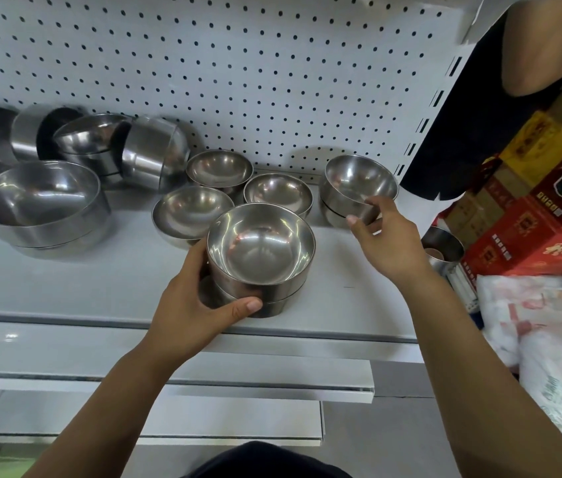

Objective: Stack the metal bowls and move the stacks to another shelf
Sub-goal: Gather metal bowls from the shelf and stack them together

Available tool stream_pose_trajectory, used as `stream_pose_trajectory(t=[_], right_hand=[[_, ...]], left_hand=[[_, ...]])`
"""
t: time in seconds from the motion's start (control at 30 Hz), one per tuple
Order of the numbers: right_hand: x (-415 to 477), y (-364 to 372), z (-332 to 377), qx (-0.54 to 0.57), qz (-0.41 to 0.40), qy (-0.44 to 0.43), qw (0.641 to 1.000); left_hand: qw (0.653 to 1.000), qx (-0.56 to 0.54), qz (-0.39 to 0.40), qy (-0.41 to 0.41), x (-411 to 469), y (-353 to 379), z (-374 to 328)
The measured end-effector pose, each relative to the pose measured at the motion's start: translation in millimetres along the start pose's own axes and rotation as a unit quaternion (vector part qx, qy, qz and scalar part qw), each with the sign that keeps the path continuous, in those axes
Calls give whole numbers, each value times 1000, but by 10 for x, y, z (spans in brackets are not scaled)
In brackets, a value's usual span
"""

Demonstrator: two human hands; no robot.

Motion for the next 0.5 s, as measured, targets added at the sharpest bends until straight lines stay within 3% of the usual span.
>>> stream_pose_trajectory(t=[0.17,0.5], right_hand=[[69,25,-8,20,-79,-25,996],[5,-104,85,76,-115,-68,988]], left_hand=[[1000,3,0,-7,-6,2,13],[1000,9,3,-9,-19,0,-15]])
Point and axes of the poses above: each hand's wrist, its own x-axis towards the middle knuckle, its own y-axis out of the palm, z = x × y, the point moved 4 cm from there along x, towards the middle knuckle, and after that the axes turned 13 degrees about y, right-handed, at the moved point
